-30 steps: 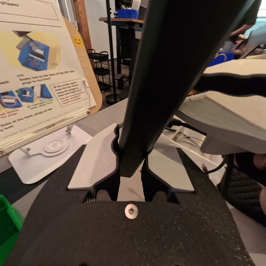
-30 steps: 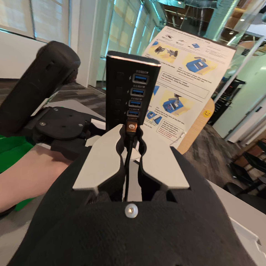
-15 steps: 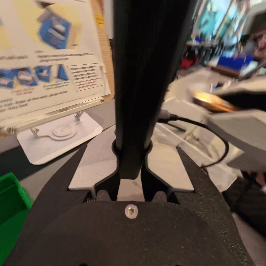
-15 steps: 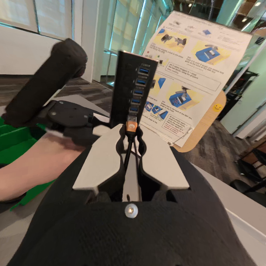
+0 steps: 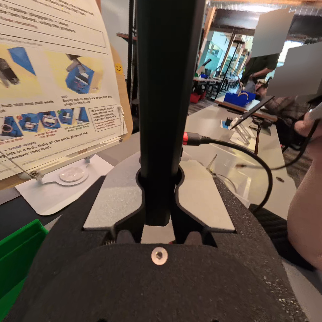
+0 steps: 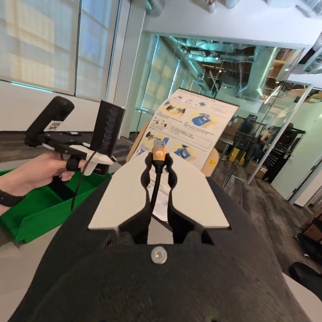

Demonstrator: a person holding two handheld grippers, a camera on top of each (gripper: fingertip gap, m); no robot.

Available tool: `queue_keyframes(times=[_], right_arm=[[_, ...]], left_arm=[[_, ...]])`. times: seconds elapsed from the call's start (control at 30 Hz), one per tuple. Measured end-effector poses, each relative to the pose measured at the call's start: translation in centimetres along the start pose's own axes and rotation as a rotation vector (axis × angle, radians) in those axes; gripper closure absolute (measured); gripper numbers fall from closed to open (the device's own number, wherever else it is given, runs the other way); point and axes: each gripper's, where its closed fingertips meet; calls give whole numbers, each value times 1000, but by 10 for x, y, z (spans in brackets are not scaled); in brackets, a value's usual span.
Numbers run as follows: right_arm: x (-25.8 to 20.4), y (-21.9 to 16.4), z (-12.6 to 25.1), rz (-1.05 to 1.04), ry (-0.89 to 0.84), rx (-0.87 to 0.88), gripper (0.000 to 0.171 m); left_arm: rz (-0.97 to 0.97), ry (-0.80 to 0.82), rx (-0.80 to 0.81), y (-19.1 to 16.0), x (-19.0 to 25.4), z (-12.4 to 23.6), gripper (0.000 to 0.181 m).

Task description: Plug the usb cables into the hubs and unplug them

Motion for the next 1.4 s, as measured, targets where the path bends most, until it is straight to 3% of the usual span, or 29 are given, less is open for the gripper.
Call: queue_keyframes(times=[0.03, 0.17, 0.3, 0.47, 0.57, 0.67, 0.73, 0.83, 0.93, 1.07, 1.2, 1.27, 1.4], right_arm=[[10, 2, 11, -6, -10, 2, 154], [39, -40, 26, 1, 26, -179, 154], [33, -121, 29, -54, 306, -394, 154], [12, -220, 59, -172, 597, -672, 154], [18, -261, 62, -204, 591, -777, 154], [3, -279, 71, -362, 688, -849, 154], [7, -289, 74, -388, 661, -895, 145], [7, -291, 87, -484, 665, -957, 144], [26, -303, 97, -419, 548, -1060, 144], [35, -287, 71, -353, 456, -979, 143], [12, -306, 64, -303, 537, -1103, 141], [12, -310, 57, -254, 529, -1112, 156], [5, -306, 68, -189, 600, -1135, 156]], left_arm=[[-21, 0, -19, -3, 3, -2, 151], [-71, -11, -52, -8, 16, -10, 150], [-83, -63, -55, -8, 34, -14, 151], [-100, -99, -62, -6, 48, -14, 148], [-97, -114, -52, -4, 53, -13, 149], [-85, -136, -53, -4, 56, -13, 148], [-84, -137, -55, -4, 57, -13, 148], [-95, -131, -59, -4, 58, -14, 151], [-101, -136, -70, -6, 60, -14, 151], [-118, -139, -84, -10, 65, -18, 148], [-129, -140, -107, -15, 68, -22, 148], [-133, -141, -115, -16, 68, -22, 151], [-137, -137, -117, -15, 68, -22, 151]])
Point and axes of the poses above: each gripper's, where its closed fingertips meet, z back along the fingers, y out of its top, x = y × z across the jaws, and after that the axes turned 3 degrees about y, right-handed
